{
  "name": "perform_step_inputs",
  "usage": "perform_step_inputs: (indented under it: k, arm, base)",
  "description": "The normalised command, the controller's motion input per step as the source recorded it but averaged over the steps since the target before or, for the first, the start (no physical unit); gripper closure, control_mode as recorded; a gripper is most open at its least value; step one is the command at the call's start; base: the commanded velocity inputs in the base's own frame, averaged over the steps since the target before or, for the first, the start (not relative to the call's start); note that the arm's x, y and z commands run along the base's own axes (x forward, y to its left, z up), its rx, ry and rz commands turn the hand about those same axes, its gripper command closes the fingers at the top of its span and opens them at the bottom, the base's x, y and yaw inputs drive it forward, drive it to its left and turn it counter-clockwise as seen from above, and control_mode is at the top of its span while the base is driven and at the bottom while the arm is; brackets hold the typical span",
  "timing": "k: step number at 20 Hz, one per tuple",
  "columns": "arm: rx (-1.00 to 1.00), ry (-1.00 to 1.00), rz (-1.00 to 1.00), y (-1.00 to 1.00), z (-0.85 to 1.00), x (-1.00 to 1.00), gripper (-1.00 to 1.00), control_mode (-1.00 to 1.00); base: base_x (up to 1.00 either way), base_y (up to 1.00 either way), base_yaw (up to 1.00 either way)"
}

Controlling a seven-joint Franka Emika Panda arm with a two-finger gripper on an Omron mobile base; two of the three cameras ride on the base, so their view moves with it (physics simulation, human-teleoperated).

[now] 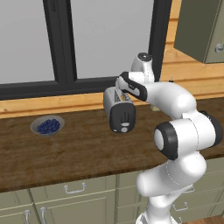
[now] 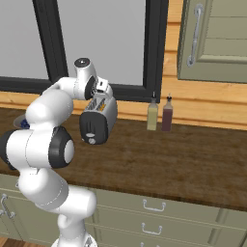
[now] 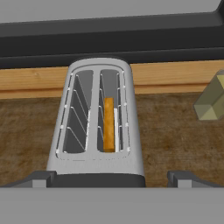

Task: Start the toaster. Once the lever pops up, take the bread to the plate on the dining counter.

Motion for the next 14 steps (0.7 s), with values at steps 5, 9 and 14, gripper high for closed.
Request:
perform_step_inputs:
  k: [5,9,14]
  arm:
    - [0.00,0.00,0.00,0.00,0.00,0.00,-1.00,-1.00]
    - [0.00,0.00,0.00,0.00,0.00,0.00,-1.00,-1.00]
    - [0.00,0.00,0.00,0.00,0.00,0.00,-1.00,-1.00]
  base:
    - [0.00,0.00,0.00]
    - [0.00,0.00,0.00]
    - [0.00,0.00,0.00]
